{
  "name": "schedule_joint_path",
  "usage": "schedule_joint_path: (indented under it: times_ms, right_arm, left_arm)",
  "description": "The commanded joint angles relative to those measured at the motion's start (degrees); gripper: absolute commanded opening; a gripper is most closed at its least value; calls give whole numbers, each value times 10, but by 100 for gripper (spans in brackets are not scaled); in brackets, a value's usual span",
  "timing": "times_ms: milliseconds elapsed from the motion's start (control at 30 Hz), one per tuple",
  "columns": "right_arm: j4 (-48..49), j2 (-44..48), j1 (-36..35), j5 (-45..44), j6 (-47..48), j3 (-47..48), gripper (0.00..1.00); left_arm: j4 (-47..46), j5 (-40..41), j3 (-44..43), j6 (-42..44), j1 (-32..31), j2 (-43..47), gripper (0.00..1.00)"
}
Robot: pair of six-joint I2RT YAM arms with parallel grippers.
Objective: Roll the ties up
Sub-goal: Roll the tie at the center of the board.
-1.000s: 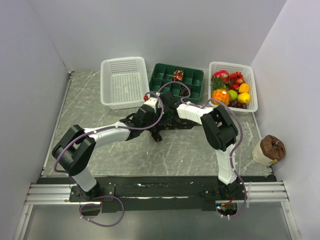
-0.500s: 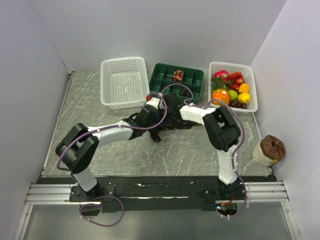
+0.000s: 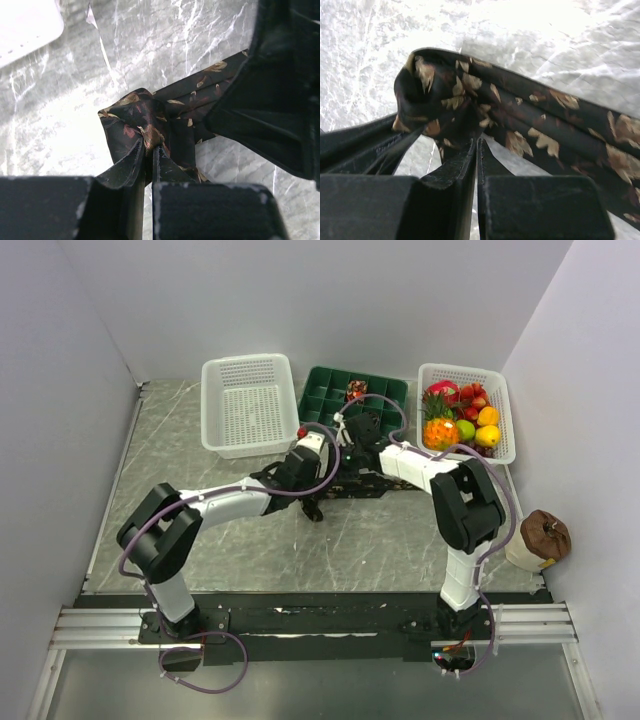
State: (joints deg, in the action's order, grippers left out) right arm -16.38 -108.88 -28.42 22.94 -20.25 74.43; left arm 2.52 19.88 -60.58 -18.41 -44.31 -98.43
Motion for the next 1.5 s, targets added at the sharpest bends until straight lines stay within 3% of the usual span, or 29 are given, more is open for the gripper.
schedule_joint_path:
  times_ms: [0,367,700,833,1000,1167,1467]
  right_arm:
    - [11,38,12,0,7,-19,11]
    - [70,41,48,82,-9,-64,10]
    - [100,51,70,96,-18,-86,9]
    - [136,55,87,130,-29,-104,9]
    - [232,55,108,190,-51,-131,9]
    - [249,39,106,212,-46,-117,9]
    - [210,-25,88,250,-15,-67,8]
  left_arm:
    - [18,27,-44,25,-11,-18,1]
    - [53,63,-110,46,-37,-108,1]
    - [39,61,-128,47,-62,-157,1]
    - [8,39,-104,41,-63,-151,10]
    - [-36,12,-73,40,-62,-142,31]
    - [-66,-9,-49,34,-63,-137,44]
    - [-85,-21,-33,34,-60,-133,48]
